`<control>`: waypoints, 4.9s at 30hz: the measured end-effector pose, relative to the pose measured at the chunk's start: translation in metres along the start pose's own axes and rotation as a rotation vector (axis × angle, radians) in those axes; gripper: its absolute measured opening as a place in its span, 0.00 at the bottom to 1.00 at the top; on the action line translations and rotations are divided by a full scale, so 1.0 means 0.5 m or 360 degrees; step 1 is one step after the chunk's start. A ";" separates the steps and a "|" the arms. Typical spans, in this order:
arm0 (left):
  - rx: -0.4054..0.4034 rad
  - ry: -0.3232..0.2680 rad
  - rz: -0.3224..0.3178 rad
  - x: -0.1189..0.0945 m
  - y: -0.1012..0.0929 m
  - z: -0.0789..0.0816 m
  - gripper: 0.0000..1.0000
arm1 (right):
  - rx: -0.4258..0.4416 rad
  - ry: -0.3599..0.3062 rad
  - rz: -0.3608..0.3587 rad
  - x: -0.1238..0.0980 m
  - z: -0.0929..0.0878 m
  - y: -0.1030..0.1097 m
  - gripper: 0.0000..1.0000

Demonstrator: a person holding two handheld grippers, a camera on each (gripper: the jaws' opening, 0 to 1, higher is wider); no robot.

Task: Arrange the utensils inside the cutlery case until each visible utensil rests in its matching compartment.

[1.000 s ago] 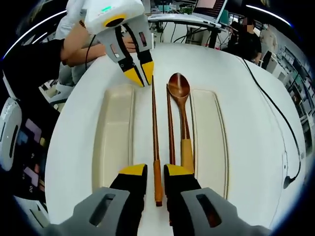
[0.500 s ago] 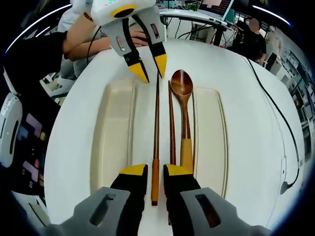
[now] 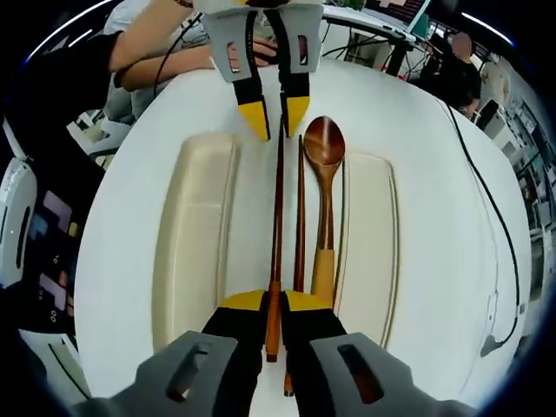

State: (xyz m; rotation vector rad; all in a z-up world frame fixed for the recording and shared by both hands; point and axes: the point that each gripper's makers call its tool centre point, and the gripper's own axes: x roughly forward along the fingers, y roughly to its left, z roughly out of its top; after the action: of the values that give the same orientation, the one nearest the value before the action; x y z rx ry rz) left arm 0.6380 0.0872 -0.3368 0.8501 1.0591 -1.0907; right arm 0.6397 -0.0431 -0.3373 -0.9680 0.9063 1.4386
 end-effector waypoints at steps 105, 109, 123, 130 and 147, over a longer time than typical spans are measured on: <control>0.0032 -0.0106 -0.0043 0.014 -0.134 0.099 0.03 | 0.0282 0.0016 -0.0057 -0.045 -0.085 0.126 0.05; 0.0035 -0.0114 -0.0064 0.018 -0.133 0.098 0.03 | 0.0286 0.0014 -0.0056 -0.043 -0.087 0.124 0.05; 0.0114 -0.0115 -0.0104 0.009 -0.149 0.105 0.04 | 0.0308 -0.0010 -0.0067 -0.043 -0.093 0.132 0.08; 0.0117 -0.0161 -0.0033 -0.027 -0.150 0.115 0.04 | 0.0271 -0.0033 -0.0171 -0.087 -0.089 0.134 0.11; 0.0256 -0.0227 0.0276 -0.101 -0.135 0.137 0.08 | 0.0187 -0.0040 -0.0393 -0.181 -0.068 0.142 0.13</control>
State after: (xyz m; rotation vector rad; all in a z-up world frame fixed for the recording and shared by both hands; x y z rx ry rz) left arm 0.5839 0.0193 -0.2713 0.9587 0.7719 -1.0821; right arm 0.5748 -0.1134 -0.2650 -0.9368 0.8127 1.1738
